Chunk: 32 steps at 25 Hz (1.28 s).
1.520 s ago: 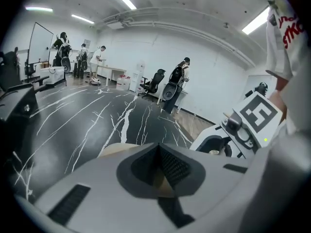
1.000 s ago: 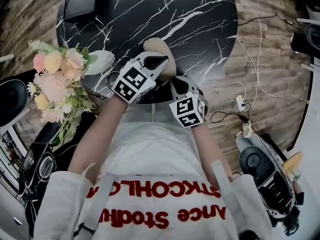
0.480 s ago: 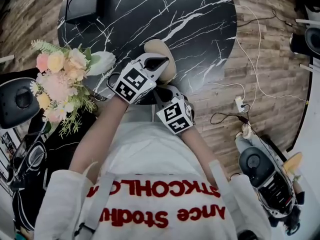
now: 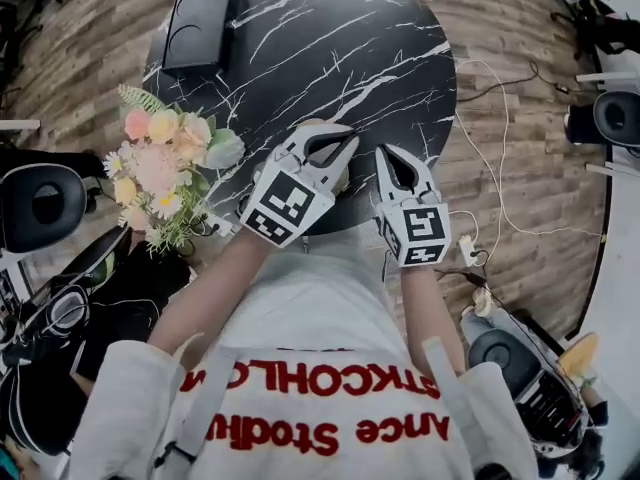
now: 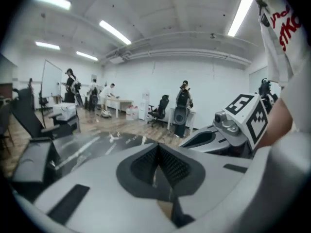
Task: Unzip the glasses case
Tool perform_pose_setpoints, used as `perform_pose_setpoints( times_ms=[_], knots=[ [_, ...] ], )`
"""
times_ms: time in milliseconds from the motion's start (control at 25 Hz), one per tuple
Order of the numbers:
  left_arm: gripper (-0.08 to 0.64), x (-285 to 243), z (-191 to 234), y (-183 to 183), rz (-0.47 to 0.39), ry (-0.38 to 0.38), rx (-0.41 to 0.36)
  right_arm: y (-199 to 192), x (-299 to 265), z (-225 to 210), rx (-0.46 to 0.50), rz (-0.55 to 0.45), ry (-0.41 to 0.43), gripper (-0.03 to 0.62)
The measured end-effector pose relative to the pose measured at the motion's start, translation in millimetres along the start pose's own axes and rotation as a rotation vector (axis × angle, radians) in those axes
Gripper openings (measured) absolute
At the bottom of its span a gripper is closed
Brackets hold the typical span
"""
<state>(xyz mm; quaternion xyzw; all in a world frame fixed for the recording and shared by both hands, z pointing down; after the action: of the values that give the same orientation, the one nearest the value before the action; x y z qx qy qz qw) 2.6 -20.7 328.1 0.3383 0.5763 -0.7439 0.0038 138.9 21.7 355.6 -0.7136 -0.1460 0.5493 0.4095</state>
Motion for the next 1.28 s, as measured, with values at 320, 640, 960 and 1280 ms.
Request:
perform_pose_setpoints(
  times_ms=[320,640,960,1280],
  knots=[
    [0.002,79.4,49.1,113.8,-0.310,0.301,0.027,143.4,63.6,1.3,0.104,-0.355,-0.054,0.016],
    [0.002,140.2,55.1,156.1,-0.450,0.432,0.015,191.9,114.8,2.4,0.105,-0.519,-0.068,0.015],
    [0.002,151.6,64.2,162.8,-0.481,0.454,0.015,219.6,118.4,3.2,0.100,-0.553,-0.086,0.015],
    [0.002,154.3,60.2,165.4,-0.496,0.464,-0.003,223.9,123.1,3.9,0.097,-0.577,-0.077,0.015]
  ],
)
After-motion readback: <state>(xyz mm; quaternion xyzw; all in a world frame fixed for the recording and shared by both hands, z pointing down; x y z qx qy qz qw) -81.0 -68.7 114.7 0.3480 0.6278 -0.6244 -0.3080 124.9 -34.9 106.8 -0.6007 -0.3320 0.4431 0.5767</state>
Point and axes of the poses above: the fingertips, and each gripper's own axes: x backward along the fingers, z to its left, y out of its top, the point moved 8 cm from there along x, backward along the fingers, and after that the axes turned 10 degrees about z, right-handed, at the moved point
